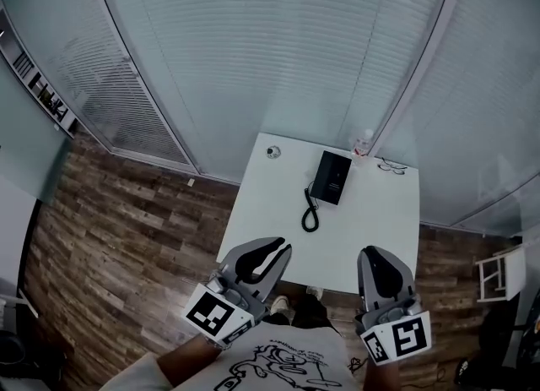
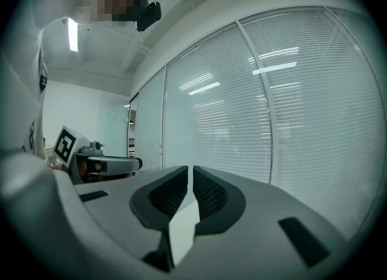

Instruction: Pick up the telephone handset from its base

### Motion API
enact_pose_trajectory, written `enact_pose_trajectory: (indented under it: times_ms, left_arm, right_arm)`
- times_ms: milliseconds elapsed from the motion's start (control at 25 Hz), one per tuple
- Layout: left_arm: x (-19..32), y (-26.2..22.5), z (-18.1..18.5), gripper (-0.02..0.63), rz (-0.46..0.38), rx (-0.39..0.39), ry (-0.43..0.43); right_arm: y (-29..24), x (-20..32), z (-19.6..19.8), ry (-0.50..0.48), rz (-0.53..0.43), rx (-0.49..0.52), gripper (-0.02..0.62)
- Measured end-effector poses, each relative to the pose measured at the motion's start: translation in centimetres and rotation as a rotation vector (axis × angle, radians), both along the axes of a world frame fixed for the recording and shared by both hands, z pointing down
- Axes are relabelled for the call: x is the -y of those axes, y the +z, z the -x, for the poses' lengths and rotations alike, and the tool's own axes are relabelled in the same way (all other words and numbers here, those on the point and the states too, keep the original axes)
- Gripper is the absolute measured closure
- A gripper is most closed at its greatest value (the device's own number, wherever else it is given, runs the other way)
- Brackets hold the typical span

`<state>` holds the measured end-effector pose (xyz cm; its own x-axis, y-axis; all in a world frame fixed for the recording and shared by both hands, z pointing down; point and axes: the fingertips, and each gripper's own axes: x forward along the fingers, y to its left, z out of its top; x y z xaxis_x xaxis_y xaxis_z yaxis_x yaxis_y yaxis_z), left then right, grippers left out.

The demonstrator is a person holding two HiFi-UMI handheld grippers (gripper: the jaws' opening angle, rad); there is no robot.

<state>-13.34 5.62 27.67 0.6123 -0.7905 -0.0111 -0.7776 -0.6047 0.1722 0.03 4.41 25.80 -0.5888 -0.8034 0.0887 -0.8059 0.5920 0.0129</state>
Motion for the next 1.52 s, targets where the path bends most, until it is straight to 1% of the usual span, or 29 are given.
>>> enact_pose_trajectory:
  times_ms: [280, 440, 520, 680, 880, 1200, 1360, 1520]
  left_arm:
    - [3.0, 0.4, -1.4, 0.558, 0.008, 0.001, -0.001]
    - [5.7, 1.0, -2.8, 0.558, 0.023, 0.009, -0.004]
    - [7.2, 1.1, -3.9, 0.558, 0.031, 0.009, -0.001]
    - [9.9, 0.4, -6.4, 0.560, 0.021, 0.011, 0.003]
    - [13.3, -0.4, -9.3, 0.558, 0.009, 0.007, -0.012]
    - [16.4, -0.4, -13.4, 0.558, 0.016, 0.008, -0.035]
    - [17.4, 0.1, -14.4, 0.558, 0.030, 0.001, -0.048]
    - [18.0, 0.4, -14.1, 0.560, 0.038, 0.006, -0.048]
  right_arm:
    - [0.6, 3.1, -1.6, 0.008, 0.009, 0.003, 0.571]
    - [1.1, 5.6, -3.1, 0.009, 0.014, 0.000, 0.571]
    - [1.2, 7.1, -4.1, 0.010, 0.021, 0.001, 0.571]
    - [1.0, 9.9, -6.4, 0.012, 0.022, 0.003, 0.571]
    - [0.4, 13.4, -9.1, -0.009, 0.008, 0.003, 0.571]
    - [0.6, 16.3, -12.3, -0.061, -0.004, -0.028, 0.571]
    - [1.2, 17.3, -13.0, -0.077, 0.003, -0.031, 0.571]
    - [1.3, 18.0, -12.4, -0.092, 0.003, -0.038, 0.571]
